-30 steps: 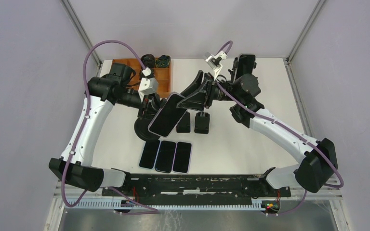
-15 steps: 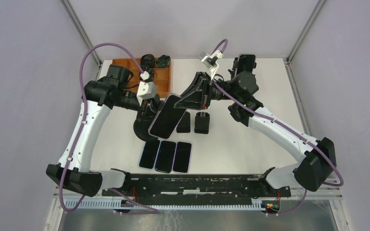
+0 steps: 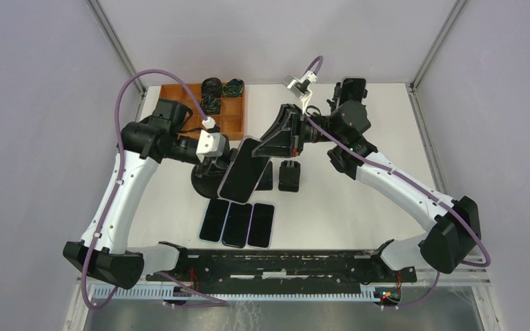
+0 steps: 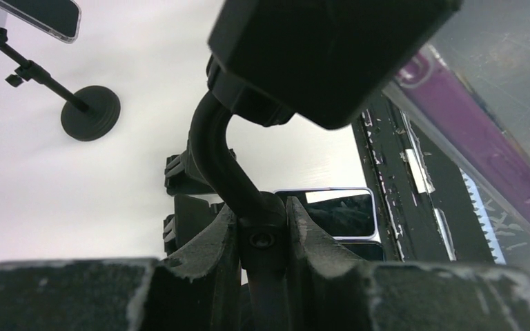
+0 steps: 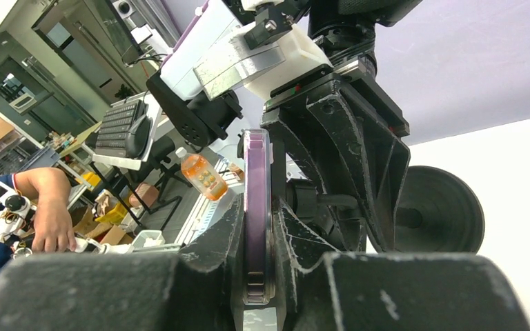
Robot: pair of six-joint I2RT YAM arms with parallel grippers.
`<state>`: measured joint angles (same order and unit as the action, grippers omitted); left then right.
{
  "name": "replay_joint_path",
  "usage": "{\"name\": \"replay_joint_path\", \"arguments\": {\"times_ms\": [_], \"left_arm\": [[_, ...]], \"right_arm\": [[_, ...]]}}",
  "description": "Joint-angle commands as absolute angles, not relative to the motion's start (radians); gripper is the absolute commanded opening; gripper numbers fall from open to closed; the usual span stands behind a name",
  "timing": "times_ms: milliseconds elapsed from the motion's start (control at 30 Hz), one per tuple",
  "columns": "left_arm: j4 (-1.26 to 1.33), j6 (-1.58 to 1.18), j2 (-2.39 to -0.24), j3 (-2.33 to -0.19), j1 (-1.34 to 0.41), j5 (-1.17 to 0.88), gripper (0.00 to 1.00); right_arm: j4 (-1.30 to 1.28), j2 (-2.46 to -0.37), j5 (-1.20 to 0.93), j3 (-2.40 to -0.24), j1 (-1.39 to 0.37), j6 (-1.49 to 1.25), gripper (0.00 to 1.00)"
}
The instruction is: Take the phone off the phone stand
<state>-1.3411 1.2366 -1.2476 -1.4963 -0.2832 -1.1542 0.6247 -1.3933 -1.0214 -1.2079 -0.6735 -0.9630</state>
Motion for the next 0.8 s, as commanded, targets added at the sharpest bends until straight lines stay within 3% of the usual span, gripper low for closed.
{"name": "replay_joint_path", "arguments": {"times_ms": [0,767], "left_arm": [[-1.446,1.350,-1.200,-1.487,-0.290,-1.126,0.02],[-1.401,1.331,-1.177,-1.415,-0.290,-1.094,0.02]], "right_arm": [[0.816,-1.327,-0.881,-1.237,-0.585,-0.981,0.00],[0.868,-1.238,-0.874,-1.170,-0.552,-1.003,0.00]]}}
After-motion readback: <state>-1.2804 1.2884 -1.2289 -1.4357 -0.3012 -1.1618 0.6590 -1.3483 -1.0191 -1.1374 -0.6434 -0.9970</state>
